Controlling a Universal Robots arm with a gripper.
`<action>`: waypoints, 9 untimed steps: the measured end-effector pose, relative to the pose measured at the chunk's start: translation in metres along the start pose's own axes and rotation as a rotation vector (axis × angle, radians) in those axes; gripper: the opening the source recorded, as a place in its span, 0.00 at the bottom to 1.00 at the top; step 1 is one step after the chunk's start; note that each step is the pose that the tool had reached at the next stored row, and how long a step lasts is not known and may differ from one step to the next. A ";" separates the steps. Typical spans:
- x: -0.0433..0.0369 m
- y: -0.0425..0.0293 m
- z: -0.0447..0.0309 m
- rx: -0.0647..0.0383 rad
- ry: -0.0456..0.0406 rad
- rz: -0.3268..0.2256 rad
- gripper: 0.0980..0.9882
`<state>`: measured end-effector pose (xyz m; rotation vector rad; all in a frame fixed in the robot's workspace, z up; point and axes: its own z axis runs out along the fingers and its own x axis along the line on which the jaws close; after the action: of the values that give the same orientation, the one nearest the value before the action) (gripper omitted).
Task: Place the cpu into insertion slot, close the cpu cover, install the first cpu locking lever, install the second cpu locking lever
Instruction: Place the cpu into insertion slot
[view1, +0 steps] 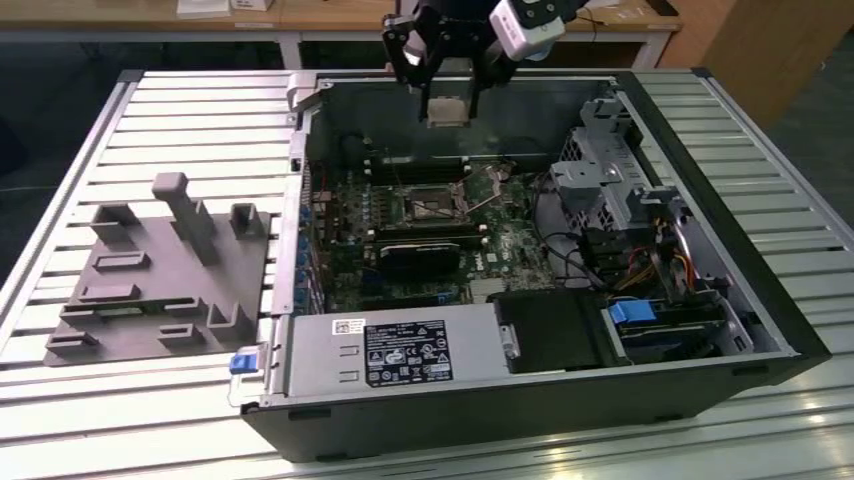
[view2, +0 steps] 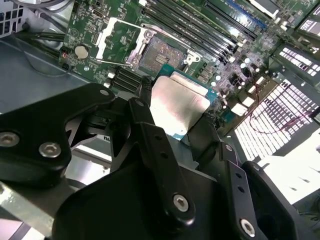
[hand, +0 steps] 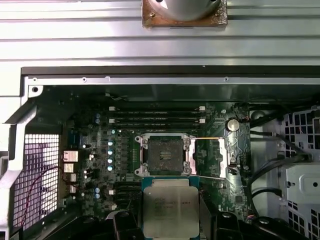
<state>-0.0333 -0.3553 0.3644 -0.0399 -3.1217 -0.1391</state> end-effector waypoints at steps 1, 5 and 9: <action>0.0000 -0.0002 0.0018 0.000 0.0000 0.000 0.50; -0.0002 -0.0008 0.0089 0.001 -0.0005 0.000 0.50; -0.0003 -0.0014 0.0160 0.003 -0.0013 0.003 0.50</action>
<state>-0.0334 -0.3553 0.3483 -0.0441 -3.1230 -0.1349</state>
